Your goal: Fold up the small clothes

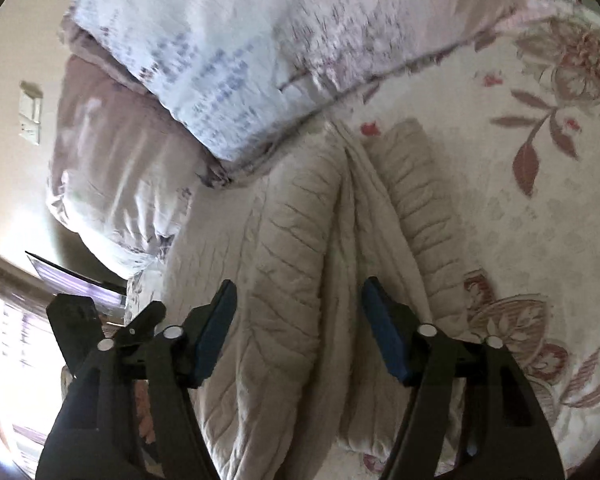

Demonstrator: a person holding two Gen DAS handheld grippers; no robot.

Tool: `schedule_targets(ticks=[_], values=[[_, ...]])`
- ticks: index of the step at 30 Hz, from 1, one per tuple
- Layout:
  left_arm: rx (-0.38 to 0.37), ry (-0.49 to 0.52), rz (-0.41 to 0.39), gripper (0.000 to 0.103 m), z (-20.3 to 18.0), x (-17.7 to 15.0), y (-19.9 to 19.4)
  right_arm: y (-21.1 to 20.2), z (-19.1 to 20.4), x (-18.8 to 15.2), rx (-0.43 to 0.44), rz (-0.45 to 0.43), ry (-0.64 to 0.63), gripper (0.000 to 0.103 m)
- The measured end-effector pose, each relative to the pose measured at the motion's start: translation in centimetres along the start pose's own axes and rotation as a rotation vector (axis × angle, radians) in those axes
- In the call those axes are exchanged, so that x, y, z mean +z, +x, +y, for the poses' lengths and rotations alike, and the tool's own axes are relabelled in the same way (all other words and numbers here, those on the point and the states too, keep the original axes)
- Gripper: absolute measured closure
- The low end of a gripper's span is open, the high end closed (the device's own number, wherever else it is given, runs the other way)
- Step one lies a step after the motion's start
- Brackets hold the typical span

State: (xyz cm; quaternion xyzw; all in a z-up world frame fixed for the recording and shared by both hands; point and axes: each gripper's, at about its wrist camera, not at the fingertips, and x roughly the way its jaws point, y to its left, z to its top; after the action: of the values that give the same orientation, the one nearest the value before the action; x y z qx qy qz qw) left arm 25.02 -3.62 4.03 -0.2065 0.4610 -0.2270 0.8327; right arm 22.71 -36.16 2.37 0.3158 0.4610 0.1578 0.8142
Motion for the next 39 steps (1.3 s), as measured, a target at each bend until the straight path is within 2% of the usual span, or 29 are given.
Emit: schedule_targets(ticks=[1, 8, 9, 10, 12, 13, 20, 22, 25, 27, 32, 35, 39], values=[[-0.012, -0.004, 0.003, 0.025, 0.1, -0.1, 0.3, 0.4, -0.1, 0.0, 0.019, 0.012, 0.013, 0.052], [-0.125, -0.073, 0.057, 0.025, 0.5, -0.6, 1.5, 1.7, -1.1, 1.7, 0.052, 0.004, 0.105, 0.054], [-0.131, -0.077, 0.062, 0.024, 0.5, -0.6, 1.5, 1.9, -1.2, 1.9, 0.052, 0.005, 0.116, 0.062], [-0.136, -0.079, 0.067, 0.024, 0.5, -0.8, 1.4, 2.0, -1.2, 2.1, 0.033, 0.0, 0.114, 0.078], [-0.142, -0.083, 0.069, 0.022, 0.5, -0.8, 1.5, 1.8, -0.7, 2.2, 0.021, -0.015, 0.078, 0.084], [-0.142, -0.083, 0.067, 0.022, 0.5, -0.8, 1.4, 1.4, 0.2, 2.1, -0.012, -0.044, 0.028, 0.085], [-0.164, -0.098, 0.039, 0.02, 0.9, -0.5, 0.6, -3.9, 7.1, 1.4, -0.182, -0.281, -0.305, 0.087], [-0.168, -0.088, 0.038, 0.02, 0.7, -0.5, 0.4, -5.0, 8.0, 1.4, -0.247, -0.318, -0.365, 0.087], [-0.162, -0.059, 0.039, 0.02, 0.1, -0.5, 0.5, -4.8, 7.5, 1.6, -0.355, -0.311, -0.387, 0.087], [-0.158, -0.046, 0.044, 0.02, -0.2, -0.4, 0.7, -4.2, 6.6, 1.8, -0.392, -0.291, -0.369, 0.087], [-0.163, -0.038, 0.054, 0.02, -0.2, -0.6, 1.1, -4.6, 5.2, 1.8, -0.368, -0.309, -0.325, 0.087], [-0.164, -0.032, 0.053, 0.02, -0.2, -0.6, 1.3, -5.2, 5.9, 1.4, -0.355, -0.335, -0.347, 0.087], [-0.169, -0.014, 0.059, 0.02, -0.4, -0.7, 1.5, -3.0, 3.7, 2.1, -0.419, -0.259, -0.28, 0.087]])
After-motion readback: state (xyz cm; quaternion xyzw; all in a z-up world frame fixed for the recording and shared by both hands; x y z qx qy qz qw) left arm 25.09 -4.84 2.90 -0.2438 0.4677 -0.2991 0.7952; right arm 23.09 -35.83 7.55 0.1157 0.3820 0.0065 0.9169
